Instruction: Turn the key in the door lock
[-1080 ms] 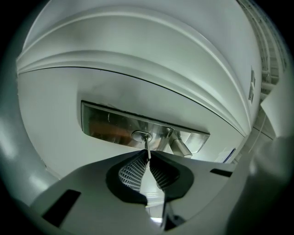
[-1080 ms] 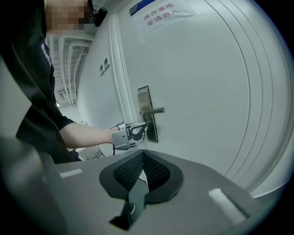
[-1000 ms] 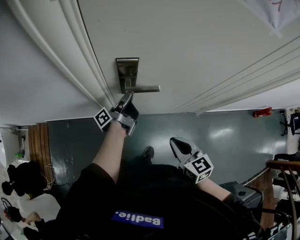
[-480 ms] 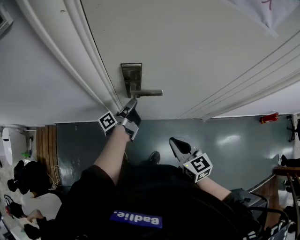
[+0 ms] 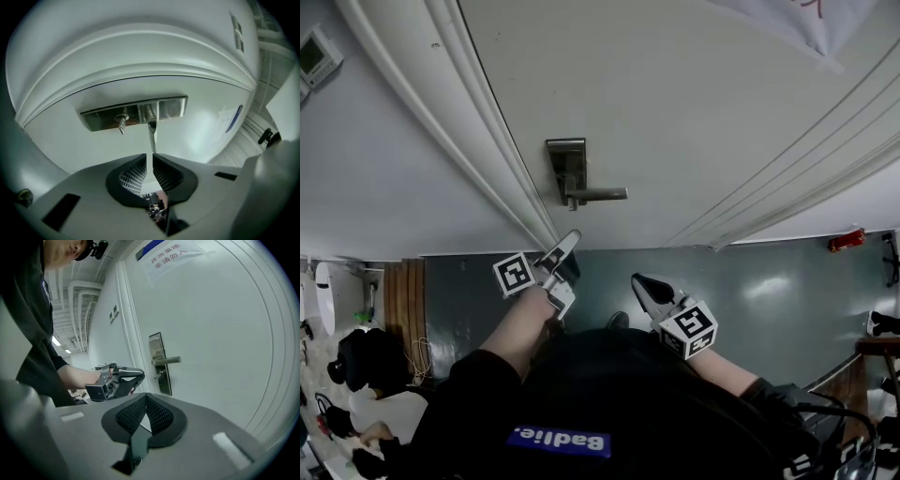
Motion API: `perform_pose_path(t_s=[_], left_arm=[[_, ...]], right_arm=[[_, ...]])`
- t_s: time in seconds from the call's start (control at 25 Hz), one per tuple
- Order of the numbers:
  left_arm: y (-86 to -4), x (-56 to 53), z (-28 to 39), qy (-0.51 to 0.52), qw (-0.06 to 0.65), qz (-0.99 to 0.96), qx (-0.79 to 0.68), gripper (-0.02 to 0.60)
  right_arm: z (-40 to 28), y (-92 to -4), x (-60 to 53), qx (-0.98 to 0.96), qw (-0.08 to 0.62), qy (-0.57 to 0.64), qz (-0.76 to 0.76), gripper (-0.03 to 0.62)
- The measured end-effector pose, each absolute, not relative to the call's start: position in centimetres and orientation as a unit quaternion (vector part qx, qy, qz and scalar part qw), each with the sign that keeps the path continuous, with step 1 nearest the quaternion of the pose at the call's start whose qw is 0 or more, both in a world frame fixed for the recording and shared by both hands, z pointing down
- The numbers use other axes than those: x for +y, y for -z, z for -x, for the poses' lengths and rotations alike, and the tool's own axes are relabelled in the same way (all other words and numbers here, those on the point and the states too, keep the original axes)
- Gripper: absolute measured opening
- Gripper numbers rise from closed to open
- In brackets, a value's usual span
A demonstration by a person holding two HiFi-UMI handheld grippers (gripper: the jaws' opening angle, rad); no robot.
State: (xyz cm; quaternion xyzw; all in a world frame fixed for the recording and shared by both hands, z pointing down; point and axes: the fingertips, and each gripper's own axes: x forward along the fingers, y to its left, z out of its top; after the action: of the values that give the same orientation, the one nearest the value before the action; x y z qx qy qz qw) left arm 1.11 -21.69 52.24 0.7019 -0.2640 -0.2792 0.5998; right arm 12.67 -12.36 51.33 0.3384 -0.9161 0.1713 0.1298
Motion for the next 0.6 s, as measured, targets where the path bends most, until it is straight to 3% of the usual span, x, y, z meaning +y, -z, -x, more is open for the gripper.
perform_pose_path(t_s=[0.08,0.4,0.6], left_arm=[[-51.0,-20.4,-1.2,0.245,0.566,-0.738,-0.275,0.028],[-43.4,-16.8,-1.9,0.058,0.275,-0.906,-0.317,0.028],[-39.6,-14.1,-3.6,-0.007,0.141,-0.946,-0.292,0.028]], right_arm=[[-12.3,-51.2,-12.5,-0.917,0.125,-0.174,-0.338,0.003],[-10.4,-50.2,-13.5,-0.920,0.102,-0.175,-0.334,0.002],[-9.1,-48.9,-13.6,-0.926,0.082,-0.170,-0.328,0.002]])
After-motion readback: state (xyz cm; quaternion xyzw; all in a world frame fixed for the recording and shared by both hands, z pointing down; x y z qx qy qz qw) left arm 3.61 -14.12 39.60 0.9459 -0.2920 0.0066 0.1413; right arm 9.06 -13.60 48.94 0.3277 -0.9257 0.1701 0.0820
